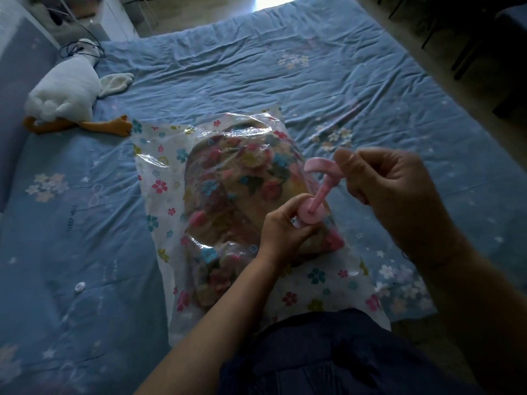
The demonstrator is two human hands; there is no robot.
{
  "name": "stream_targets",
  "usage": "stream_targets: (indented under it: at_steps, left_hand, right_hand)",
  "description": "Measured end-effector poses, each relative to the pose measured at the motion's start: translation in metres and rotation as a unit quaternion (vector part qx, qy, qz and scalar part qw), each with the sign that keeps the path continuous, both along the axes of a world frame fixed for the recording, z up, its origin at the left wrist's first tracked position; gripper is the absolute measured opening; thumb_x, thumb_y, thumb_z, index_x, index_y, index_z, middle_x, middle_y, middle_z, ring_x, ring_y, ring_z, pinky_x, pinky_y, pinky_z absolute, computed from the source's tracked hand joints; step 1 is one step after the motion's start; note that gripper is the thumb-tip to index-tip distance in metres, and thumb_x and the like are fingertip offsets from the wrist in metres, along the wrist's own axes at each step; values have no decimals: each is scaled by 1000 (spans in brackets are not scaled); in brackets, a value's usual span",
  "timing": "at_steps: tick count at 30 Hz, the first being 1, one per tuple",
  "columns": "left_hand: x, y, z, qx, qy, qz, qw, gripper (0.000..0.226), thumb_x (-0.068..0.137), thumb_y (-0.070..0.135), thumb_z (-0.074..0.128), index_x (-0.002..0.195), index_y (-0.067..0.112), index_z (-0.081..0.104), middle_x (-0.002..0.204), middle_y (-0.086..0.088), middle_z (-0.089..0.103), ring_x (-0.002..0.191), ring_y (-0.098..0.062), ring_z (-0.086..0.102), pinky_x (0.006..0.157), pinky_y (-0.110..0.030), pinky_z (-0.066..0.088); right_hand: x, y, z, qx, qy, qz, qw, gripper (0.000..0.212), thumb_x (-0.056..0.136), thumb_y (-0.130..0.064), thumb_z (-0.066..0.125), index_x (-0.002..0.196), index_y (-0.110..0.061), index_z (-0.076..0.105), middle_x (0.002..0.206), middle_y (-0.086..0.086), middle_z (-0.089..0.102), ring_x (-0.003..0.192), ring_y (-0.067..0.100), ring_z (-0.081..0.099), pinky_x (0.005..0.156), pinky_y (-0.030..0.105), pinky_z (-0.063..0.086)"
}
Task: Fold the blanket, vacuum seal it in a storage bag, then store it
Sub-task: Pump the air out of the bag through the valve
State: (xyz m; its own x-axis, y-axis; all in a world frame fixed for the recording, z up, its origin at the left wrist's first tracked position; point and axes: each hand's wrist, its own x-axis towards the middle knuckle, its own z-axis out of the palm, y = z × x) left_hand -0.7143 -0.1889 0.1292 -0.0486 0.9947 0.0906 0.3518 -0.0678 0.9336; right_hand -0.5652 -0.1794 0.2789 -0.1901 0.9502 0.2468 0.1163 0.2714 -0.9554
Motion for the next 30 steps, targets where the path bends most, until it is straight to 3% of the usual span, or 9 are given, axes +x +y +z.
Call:
stream_targets:
  at_steps: [3,8,13,16,19,21,23,28,30]
  left_hand:
    - [2,0,-3,-10,-11,0,1000,51,69,15,86,117,19,68,107,7,73,98,-7,68,87,-28,55]
    - [5,-4,-2,-12,-12,-10,1000,38,74,20,83,107,30,68,99,7,74,91,-8,69,81,-32,57]
    - [2,2,-3,-21,-13,-2,1000,51,70,19,86,117,20,68,107,6,73,99,-9,68,88,-29,55]
    - [4,-1,-1,-28,-24,-5,999,48,71,15,86,114,24,68,104,10,73,97,-4,68,87,-21,53]
    - [6,-1,0,-29,-27,-4,999,44,71,16,85,112,22,69,102,7,74,94,-4,68,83,-24,55]
    - [7,-2,1,-25,-22,-16,999,39,72,18,84,107,28,69,97,8,74,90,-5,69,79,-26,55]
    - [7,-3,2,-21,-17,-21,999,38,73,18,83,107,28,69,98,7,74,91,-6,68,80,-27,55]
    - [3,5,4,-18,-4,-21,1000,47,73,17,84,117,19,68,108,8,73,99,-2,67,87,-22,53]
    - [3,3,5,-25,-18,-20,999,46,73,14,84,115,23,68,106,9,73,98,-1,67,85,-17,52]
  right_hand:
    - [-2,0,-19,2,-24,-12,1000,49,92,-34,56,60,2,55,45,-9,43,43,3,34,45,17,29]
    - [-5,0,-88,-103,-218,-39,970,54,78,-60,52,49,-15,45,42,-8,39,41,4,37,47,24,30]
    - [-4,-2,-15,9,-57,-54,997,46,93,-33,57,55,-5,56,43,-9,43,42,1,35,44,17,29]
    - [1,-1,-2,48,-1,-35,998,46,94,-33,54,65,2,63,45,-10,44,43,3,35,47,16,29]
    - [-4,0,-50,-31,-99,-31,994,57,89,-51,53,65,-1,63,53,-7,55,43,2,41,48,18,32]
    - [-2,1,-85,-94,-216,-30,971,61,83,-64,54,54,-10,53,47,-8,45,43,5,40,49,26,32]
    - [-1,4,-90,-99,-252,-33,962,57,77,-64,53,49,-14,47,44,-7,37,43,6,36,49,29,31]
    - [3,1,-8,19,-71,-40,996,40,93,-36,56,57,-19,63,41,-11,42,40,1,36,46,13,27]
    - [6,1,-2,60,-50,-44,996,42,93,-33,55,62,-7,65,42,-11,43,41,2,35,46,12,26]
